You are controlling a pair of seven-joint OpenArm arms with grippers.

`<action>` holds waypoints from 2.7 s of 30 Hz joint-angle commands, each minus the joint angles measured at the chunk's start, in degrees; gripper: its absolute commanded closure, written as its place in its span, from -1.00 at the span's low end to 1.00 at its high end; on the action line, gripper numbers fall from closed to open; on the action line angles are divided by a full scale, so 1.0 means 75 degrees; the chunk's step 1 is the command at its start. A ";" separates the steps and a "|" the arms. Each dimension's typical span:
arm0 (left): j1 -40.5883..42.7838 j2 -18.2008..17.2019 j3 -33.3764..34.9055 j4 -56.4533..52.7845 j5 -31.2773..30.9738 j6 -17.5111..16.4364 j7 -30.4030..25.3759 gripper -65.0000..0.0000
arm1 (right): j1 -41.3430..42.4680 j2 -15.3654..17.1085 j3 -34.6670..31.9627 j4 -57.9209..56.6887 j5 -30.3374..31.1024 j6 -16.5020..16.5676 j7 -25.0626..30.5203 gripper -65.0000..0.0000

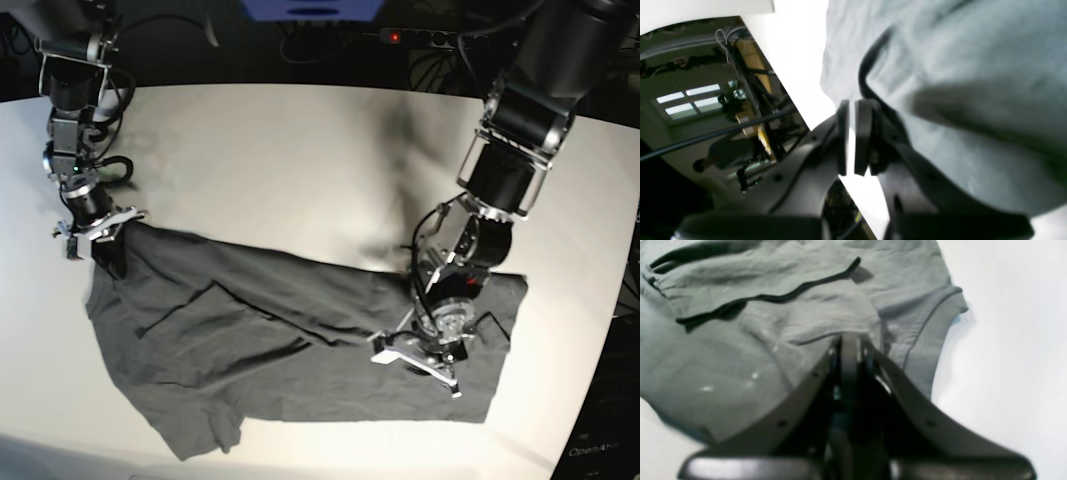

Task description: Fold the T-shirt properly

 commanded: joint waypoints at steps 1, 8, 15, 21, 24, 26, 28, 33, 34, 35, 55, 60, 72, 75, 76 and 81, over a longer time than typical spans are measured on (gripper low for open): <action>-0.0220 -0.0097 -0.0044 0.0098 0.0096 0.0117 0.0070 0.88 | 0.0014 0.0059 -0.0012 -0.0001 -0.0127 -0.0017 -0.0210 0.96; -0.0056 -0.0402 -0.0044 0.0157 0.0061 0.0093 0.0094 0.88 | 0.0026 0.0059 -0.0012 -0.0001 -0.0127 -0.0017 -0.0210 0.96; 0.0179 -0.0472 -0.0044 0.0087 0.0026 0.0093 0.0024 0.88 | 0.0026 0.0059 -0.0012 -0.0001 -0.0127 -0.0017 -0.0210 0.96; 0.0167 -0.0448 -0.0044 0.0075 -0.0490 0.0093 0.0024 0.88 | 0.0014 0.0059 -0.0012 -0.0001 -0.0127 -0.0017 -0.0210 0.96; 0.0155 -0.0425 -0.0044 -0.0030 -0.0677 0.0093 0.0024 0.88 | 0.0002 0.0059 -0.0012 -0.0001 -0.0127 -0.0017 -0.0210 0.96; 0.0132 -0.0402 -0.0044 -0.0300 -0.0736 0.0093 0.0024 0.88 | 0.0002 0.0059 -0.0012 -0.0001 -0.0127 -0.0017 -0.0210 0.96; 0.0062 -0.0355 -0.0055 -0.0535 -0.0736 0.0140 0.0012 0.88 | 0.0002 0.0059 -0.0012 -0.0001 -0.0127 -0.0017 -0.0210 0.96; -0.0044 -0.0179 -0.0313 -0.0874 -0.0736 0.0152 -0.0012 0.88 | -0.0021 0.0059 -0.0012 -0.0001 -0.0127 -0.0017 -0.0210 0.96; -0.0044 -0.0132 -0.0395 -0.0874 -0.0736 0.0152 -0.0070 0.88 | -0.0021 0.0059 -0.0012 -0.0001 -0.0127 -0.0017 -0.0210 0.96; -0.0067 -0.0073 -0.0524 -0.0874 -0.0736 0.0152 -0.0176 0.88 | -0.0021 0.0059 -0.0012 -0.0001 -0.0127 -0.0017 -0.0210 0.96; -0.0185 -0.0062 -0.1204 -0.1367 -0.0724 0.0164 -0.0481 0.88 | -0.0033 0.0059 -0.0012 -0.0001 -0.0127 -0.0017 -0.0210 0.96; -0.0185 -0.0062 -0.1228 -0.1367 -0.0724 0.0164 -0.0481 0.88 | -0.0033 0.0059 -0.0012 -0.0001 -0.0127 -0.0017 -0.0210 0.96; -0.0196 -0.0331 -0.1697 -0.1355 -0.0724 0.0164 -0.0492 0.88 | -0.0033 0.0071 -0.0012 -0.0001 -0.0127 -0.0017 -0.0210 0.96; -0.0196 -0.0402 -0.1755 -0.1285 -0.0724 0.0211 -0.0750 0.88 | -0.0033 0.0071 -0.0012 -0.0001 -0.0127 -0.0017 -0.0210 0.96; -0.0196 -0.0402 -0.1884 -0.1285 -0.0724 0.0351 -0.0879 0.88 | -0.0033 0.0071 -0.0012 -0.0001 -0.0127 -0.0017 -0.0210 0.96; -0.0384 -0.0355 -0.2611 -0.1461 -0.0724 0.1523 -0.1465 0.88 | -0.0045 0.0059 -0.0012 -0.0001 -0.0127 -0.0005 -0.0210 0.96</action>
